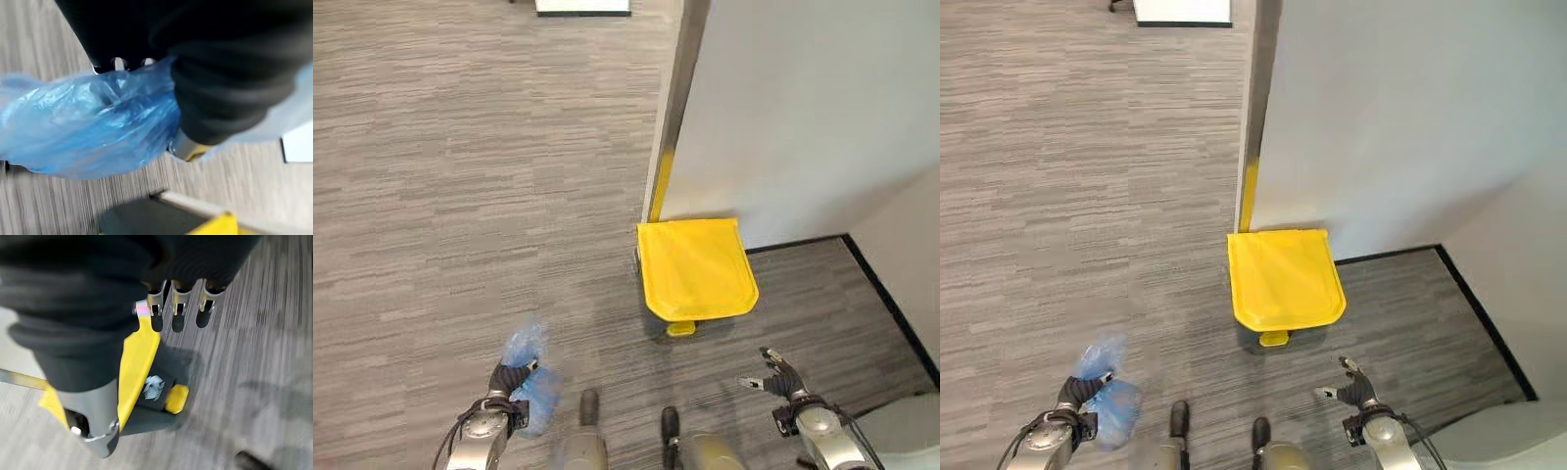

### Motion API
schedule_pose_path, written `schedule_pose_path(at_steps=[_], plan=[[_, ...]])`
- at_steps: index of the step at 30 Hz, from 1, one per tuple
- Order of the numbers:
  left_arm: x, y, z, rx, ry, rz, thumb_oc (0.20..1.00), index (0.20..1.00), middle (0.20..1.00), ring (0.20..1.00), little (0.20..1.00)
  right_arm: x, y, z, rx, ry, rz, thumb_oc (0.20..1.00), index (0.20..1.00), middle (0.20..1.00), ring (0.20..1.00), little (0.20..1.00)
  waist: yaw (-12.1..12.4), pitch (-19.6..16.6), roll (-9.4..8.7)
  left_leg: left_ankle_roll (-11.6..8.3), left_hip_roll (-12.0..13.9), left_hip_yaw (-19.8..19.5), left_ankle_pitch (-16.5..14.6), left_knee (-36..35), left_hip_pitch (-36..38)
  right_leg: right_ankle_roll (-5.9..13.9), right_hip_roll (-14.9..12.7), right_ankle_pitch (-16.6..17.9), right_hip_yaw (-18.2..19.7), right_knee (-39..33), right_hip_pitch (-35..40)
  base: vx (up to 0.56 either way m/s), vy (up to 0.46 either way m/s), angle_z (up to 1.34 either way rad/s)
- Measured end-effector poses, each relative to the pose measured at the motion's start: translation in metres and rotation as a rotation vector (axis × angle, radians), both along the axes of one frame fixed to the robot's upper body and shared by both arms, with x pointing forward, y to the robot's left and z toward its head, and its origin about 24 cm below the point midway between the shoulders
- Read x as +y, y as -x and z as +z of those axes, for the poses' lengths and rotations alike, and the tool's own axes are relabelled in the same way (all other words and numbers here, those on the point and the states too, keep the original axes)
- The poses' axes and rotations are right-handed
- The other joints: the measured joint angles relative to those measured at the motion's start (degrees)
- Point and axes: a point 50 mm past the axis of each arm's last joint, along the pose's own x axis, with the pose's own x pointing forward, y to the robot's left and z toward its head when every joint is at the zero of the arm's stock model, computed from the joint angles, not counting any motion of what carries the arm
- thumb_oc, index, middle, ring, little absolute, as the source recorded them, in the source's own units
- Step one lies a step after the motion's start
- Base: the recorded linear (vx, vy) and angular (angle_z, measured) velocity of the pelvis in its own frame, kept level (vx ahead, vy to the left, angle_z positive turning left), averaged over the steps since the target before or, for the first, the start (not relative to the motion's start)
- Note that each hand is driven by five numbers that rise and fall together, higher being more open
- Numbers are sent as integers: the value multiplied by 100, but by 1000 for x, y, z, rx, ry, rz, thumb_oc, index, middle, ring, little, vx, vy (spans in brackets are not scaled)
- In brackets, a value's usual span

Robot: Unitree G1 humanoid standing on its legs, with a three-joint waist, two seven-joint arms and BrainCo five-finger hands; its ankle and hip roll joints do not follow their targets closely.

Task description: Gather garbage on tea table into small bin, then transfer packed bag to large trash can.

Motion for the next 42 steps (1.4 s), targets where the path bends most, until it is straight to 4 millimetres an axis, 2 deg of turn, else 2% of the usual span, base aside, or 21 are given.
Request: schedule_pose_path(at_steps=[1, 2, 3, 4, 5, 6, 7, 9, 10, 12, 17, 21, 23, 26, 30, 34, 36, 38, 40, 41, 42], plan=[[-3, 2, -3, 10, 8, 0, 200, 200, 200, 200, 200, -3, -6, 5, -24, 6, -4, 1000, 1000, 1000, 1000, 1000, -22, -2, 23, -12, -39, 43, -4, 91, 198, -15, -12, 58, 7, -35, 22, 14, -52, 8], [-5, 3, -4, 15, 16, 0, 200, 200, 200, 200, 200, -6, -9, 8, -35, 13, -10, 1000, 1000, 1000, 1000, 1000, -45, -8, 165, -37, -119, 67, 29, -20, 432, 12, 17, 78, -37, -49, 36, 12, -37, 20], [-10, 4, -6, 16, 32, -3, 200, 200, 200, 200, 200, -13, -9, 10, -42, 28, -22, 1000, 1000, 1000, 1000, 1000, -104, -27, 351, -37, -212, 50, 187, -237, 675, 122, 90, 200, -78, -86, 51, 19, -7, 15], [-15, 4, -8, 16, 50, -4, 200, 200, 200, 200, 200, -19, -9, 12, -42, 45, -25, 1000, 1000, 1000, 1000, 1000, -121, -49, 582, -7, -307, 82, 328, -472, 883, 68, 194, 316, -109, -184, 59, 27, 19, 31], [-14, -1, -4, 1, 46, -13, 200, 200, 200, 200, 200, -14, -9, 11, -39, 32, -17, 1000, 1000, 1000, 1000, 1000, -154, 8, 622, -18, -324, -67, 371, -348, 757, 44, 193, 385, -186, -207, 5, 52, 30, 1], [-10, -3, -2, -5, 36, -13, 200, 200, 200, 200, 200, -7, -12, 10, -48, 7, -18, 1000, 1000, 1000, 1000, 1000, -45, 68, 497, -18, -389, -164, 368, 103, 560, 28, 113, 441, -73, -221, -4, 79, 47, -20], [-11, 2, -6, 13, 40, -9, 200, 200, 200, 200, 200, -4, -16, 12, -63, -7, -17, 1000, 1000, 1000, 1000, 1000, -16, 68, 463, 16, -479, -305, 256, -59, 536, 42, 48, 483, 10, -249, 13, 86, 41, -47], [-14, 6, -9, 23, 56, -14, 200, 200, 200, 200, 200, -10, -16, 14, -67, 9, -21, 1000, 1000, 1000, 1000, 1000, -135, 35, 749, 73, -401, -281, 494, -617, 687, 191, 215, 409, -48, -298, 103, 72, 53, -12], [-10, 4, -6, 18, 44, -11, 200, 200, 200, 200, 200, -9, -10, 9, -44, 3, -28, 1000, 1000, 1000, 1000, 1000, -139, -5, 741, 154, -366, -218, 445, -816, 781, 265, 227, 379, -28, -285, 77, 57, 56, 5], [-6, -1, -2, 1, 28, -13, 200, 200, 200, 200, 200, -7, -5, 5, -26, -5, -33, 1000, 1000, 1000, 1000, 1000, -137, -43, 632, 172, -441, -165, 470, -931, 783, 288, 167, 365, 23, -236, -73, 74, 70, -15], [-3, 0, -2, 7, 15, -12, 200, 200, 200, 200, 200, -6, 2, 1, -8, -9, -34, 1000, 1000, 1000, 1000, 1000, -135, -76, 525, 244, -631, 6, 513, -1022, 872, 431, 65, 499, 263, -250, -135, 12, 70, -25], [6, 2, 0, 9, -12, 7, 200, 200, 200, 200, 200, -2, -11, 7, -37, -14, -16, 1000, 1000, 1000, 1000, 1000, -61, -82, 486, 336, -628, 124, 447, -1032, 893, 543, 63, 588, 517, -304, -233, 35, 45, -41], [10, 2, 1, 9, -21, 14, 200, 200, 200, 200, 200, 4, -12, 6, -28, -17, 16, 1000, 1000, 1000, 1000, 1000, 41, -100, 442, 339, -615, 372, 444, -1129, 1038, 594, -66, 504, 292, -182, -298, 98, 12, -45], [10, 11, -3, 31, -17, 24, 200, 200, 200, 200, 200, 4, -9, 4, -19, -19, 13, 1000, 1000, 1000, 1000, 1000, 37, -129, 447, 332, -596, 314, 443, -1185, 1168, 605, -53, 612, 143, -423, -61, 111, 19, -2], [7, 14, -6, 40, -6, 20, 200, 200, 200, 200, 200, 5, -11, 5, -24, -17, 17, 1000, 1000, 1000, 1000, 1000, 55, -147, 442, 333, -597, 292, 443, -1187, 1163, 513, -25, 853, 137, -711, 80, 30, 46, 1], [5, 13, -6, 42, -4, 11, 200, 200, 200, 200, 200, 5, -13, 6, -30, -5, 29, 1000, 1000, 1000, 1000, 1000, 63, -156, 422, 383, -645, 405, 410, -1200, 1146, 579, -32, 953, 285, -790, 42, 5, 127, -18], [8, 9, -3, 28, -13, 8, 200, 200, 200, 200, 200, 7, -16, 7, -37, -7, 31, 1000, 1000, 1000, 1000, 1000, 68, -159, 371, 447, -736, 467, 373, -1170, 969, 642, -62, 951, 294, -318, -369, 16, 188, -33], [14, 9, -1, 30, -32, 11, 200, 200, 200, 200, 200, 11, -22, 10, -54, -16, 37, 1000, 1000, 1000, 1000, 1000, 79, -106, 313, 507, -741, 622, 355, -1168, 967, 716, -116, 937, 234, 34, -621, 77, 77, -38], [18, 10, 0, 26, -37, 29, 200, 200, 200, 200, 200, 11, -25, 12, -63, -17, 39, 1000, 1000, 1000, 1000, 1000, 68, -13, 332, 537, -749, 692, 302, -1187, 1042, 1102, -285, 732, -159, 552, -940, 135, 47, -18], [19, 10, 1, 22, -38, 39, 200, 200, 200, 200, 200, 11, -23, 11, -60, -18, 39, 1000, 1000, 1000, 1000, 1000, 40, 55, 365, 632, -794, 666, 234, -1193, 1074, 1254, -385, 604, -355, 725, -1093, 189, 47, -20], [20, 9, 1, 18, -40, 50, 200, 200, 200, 200, 200, 12, -26, 13, -68, -18, 41, 1000, 1000, 1000, 1000, 1000, 63, 102, 317, 693, -862, 664, 195, -1180, 1096, 1303, -490, 552, -440, 886, -1351, 205, 29, -11]])
